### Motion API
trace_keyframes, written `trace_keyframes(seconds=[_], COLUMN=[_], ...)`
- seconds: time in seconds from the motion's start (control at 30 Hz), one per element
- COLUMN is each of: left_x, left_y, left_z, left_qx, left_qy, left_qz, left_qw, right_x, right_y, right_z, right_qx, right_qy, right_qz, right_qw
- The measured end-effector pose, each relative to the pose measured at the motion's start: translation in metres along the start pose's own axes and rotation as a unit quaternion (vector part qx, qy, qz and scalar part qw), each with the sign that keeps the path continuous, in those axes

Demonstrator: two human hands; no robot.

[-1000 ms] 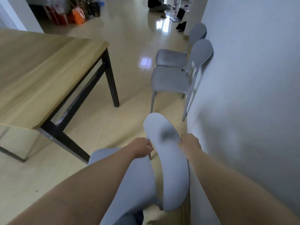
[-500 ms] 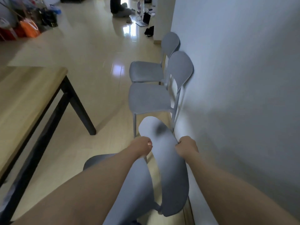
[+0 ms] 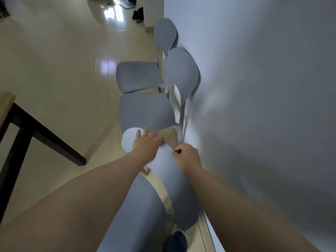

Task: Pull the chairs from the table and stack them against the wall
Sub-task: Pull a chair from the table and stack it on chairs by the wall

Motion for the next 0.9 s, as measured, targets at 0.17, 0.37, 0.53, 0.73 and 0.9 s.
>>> trace_keyframes(seconds=[0.17,0.37,0.53,0.73,0.9], left_x=[0.029,0.032,0.023,0.028,0.030], left_y=[-0.003,-0.004,-0.007,-0.015,-0.026], left_z=[-0.006,-0.017,-0.015,-0.036,-0.068], left_qx=[0.035,0.105,0.088,0.151,0.168], left_qy=[0.012,0.014,0.021,0.129,0.193], left_qz=[0.074,0.049,0.024,0.030,0.007], left_qw=[0.997,0.993,0.996,0.980,0.967], right_x=[0.009,0.010,0.004,-0.004,-0.016], right_y=[0.033,0.039,0.039,0.030,0.011], right_z=[-0.018,-0.027,-0.026,-0.043,-0.059], right_qx=[-0.039,-0.013,0.007,-0.020,0.007], right_qy=[0.007,0.015,0.035,0.078,0.079], right_qz=[0.158,0.180,0.162,0.160,0.091], right_qw=[0.987,0.983,0.986,0.984,0.993])
Point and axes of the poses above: each hand's wrist, its own x-axis towards the middle knuckle, its own y-axis out of the palm, z = x × y, the point moved 8 cm from there along x, towards the middle knuckle
